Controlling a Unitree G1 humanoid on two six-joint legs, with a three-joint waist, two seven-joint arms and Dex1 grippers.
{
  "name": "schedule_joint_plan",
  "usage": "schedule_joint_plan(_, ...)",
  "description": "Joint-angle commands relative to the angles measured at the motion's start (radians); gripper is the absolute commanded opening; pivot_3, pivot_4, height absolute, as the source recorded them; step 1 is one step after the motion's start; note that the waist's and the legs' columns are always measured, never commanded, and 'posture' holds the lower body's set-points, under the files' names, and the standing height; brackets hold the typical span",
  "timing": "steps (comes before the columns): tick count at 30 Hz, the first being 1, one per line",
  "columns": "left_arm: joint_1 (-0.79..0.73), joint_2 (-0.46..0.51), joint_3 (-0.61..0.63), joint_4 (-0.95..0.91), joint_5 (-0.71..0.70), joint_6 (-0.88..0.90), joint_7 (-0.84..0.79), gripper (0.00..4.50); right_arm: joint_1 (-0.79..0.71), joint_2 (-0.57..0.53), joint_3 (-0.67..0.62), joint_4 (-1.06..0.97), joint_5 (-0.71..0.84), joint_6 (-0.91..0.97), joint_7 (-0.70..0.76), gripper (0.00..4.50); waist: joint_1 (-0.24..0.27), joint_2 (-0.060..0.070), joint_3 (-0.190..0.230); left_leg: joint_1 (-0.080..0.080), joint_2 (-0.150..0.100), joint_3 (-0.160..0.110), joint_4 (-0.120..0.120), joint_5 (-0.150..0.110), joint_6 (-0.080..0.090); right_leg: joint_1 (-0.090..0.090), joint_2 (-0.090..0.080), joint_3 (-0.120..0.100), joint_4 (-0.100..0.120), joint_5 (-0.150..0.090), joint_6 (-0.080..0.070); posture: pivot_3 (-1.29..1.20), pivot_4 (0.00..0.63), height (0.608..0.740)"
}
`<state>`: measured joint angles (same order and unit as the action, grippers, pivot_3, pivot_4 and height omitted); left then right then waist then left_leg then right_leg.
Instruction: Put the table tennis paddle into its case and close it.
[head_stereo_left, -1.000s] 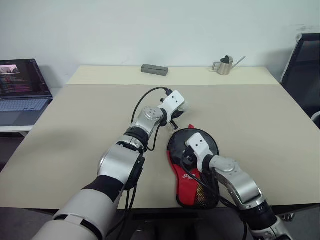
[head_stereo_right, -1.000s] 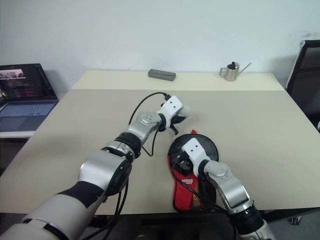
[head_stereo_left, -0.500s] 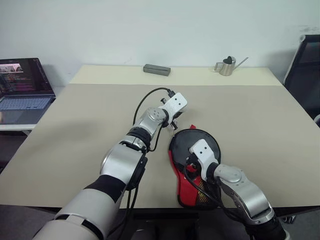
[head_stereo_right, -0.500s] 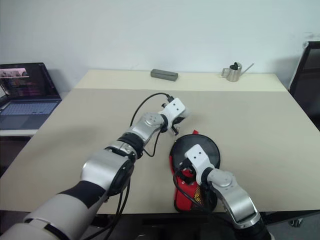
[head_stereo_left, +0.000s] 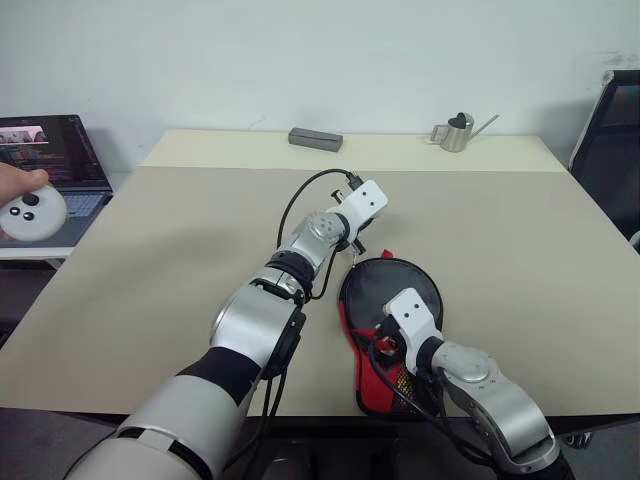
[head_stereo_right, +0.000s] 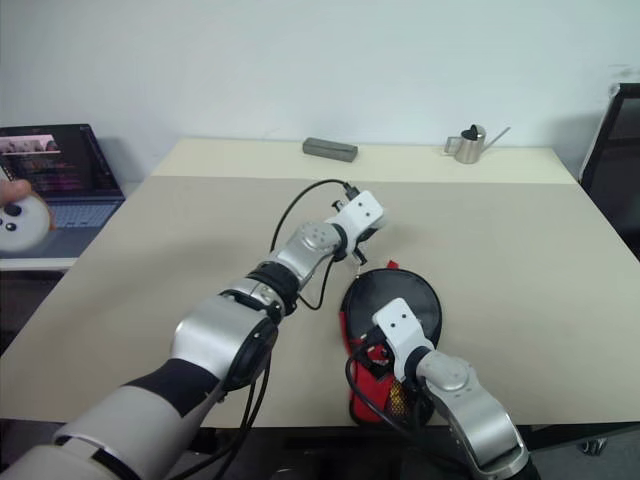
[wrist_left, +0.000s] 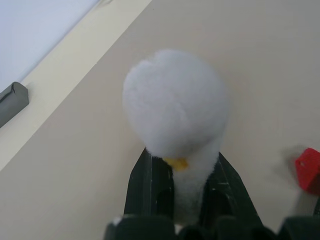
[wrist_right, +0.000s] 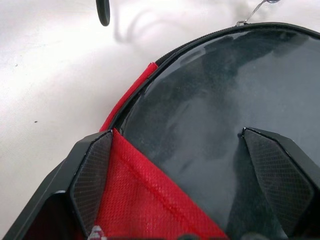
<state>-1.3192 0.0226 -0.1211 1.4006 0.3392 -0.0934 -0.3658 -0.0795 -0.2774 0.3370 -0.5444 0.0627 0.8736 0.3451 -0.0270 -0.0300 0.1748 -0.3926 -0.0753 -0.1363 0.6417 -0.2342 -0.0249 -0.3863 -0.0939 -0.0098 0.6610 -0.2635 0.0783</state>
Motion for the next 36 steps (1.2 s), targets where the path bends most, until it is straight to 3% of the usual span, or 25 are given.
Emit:
schedule_joint_plan(1, -0.052, -0.017, 0.004, -0.021, 0.01, -0.014, 0.02, 0.15, 0.073, -0.021, 0.04, 0.068, 0.016, 0.11, 0.006, 4.5, 0.0, 0.0, 0.0, 0.0, 0.0, 0.0, 0.0, 0.0, 0.0, 0.0, 0.0, 0.0, 0.0, 0.0, 0.0, 0.0, 0.15, 0.74)
schedule_joint_plan(13, 0.025, -0.06, -0.036, -0.017, 0.044, 0.032, -0.065, 0.15, 0.056, -0.013, 0.045, 0.091, 0.014, 0.094, 0.006, 4.5, 0.0, 0.0, -0.001, 0.0, 0.0, 0.0, 0.0, 0.0, 0.0, 0.0, 0.0, 0.0, 0.0, 0.0, 0.0, 0.0, 0.15, 0.74)
schedule_joint_plan(20, 0.07, -0.07, -0.032, -0.017, 0.039, 0.061, -0.103, 2.63, 0.053, -0.009, 0.05, 0.094, 0.013, 0.091, 0.004, 4.5, 0.0, -0.001, -0.004, 0.0, 0.0, 0.0, 0.0, 0.0, 0.0, 0.0, 0.0, 0.0, 0.0, 0.0, 0.0, 0.0, 0.15, 0.74)
schedule_joint_plan(26, 0.075, -0.077, 0.001, -0.023, 0.005, 0.049, -0.136, 4.45, 0.036, -0.005, 0.05, 0.12, 0.01, 0.075, 0.007, 4.5, 0.0, -0.001, -0.012, 0.001, 0.0, 0.0, -0.001, 0.0, 0.0, 0.001, 0.0, 0.0, -0.001, 0.0, 0.0, 0.0, 0.15, 0.74)
schedule_joint_plan(36, 0.031, -0.031, 0.1, -0.042, -0.094, 0.028, -0.239, 4.45, -0.034, -0.002, 0.05, 0.201, 0.004, 0.03, 0.03, 4.5, -0.011, -0.001, -0.013, 0.008, 0.002, 0.001, -0.001, 0.0, 0.0, 0.005, 0.001, 0.001, 0.0, 0.0, 0.0, 0.0, 0.15, 0.74)
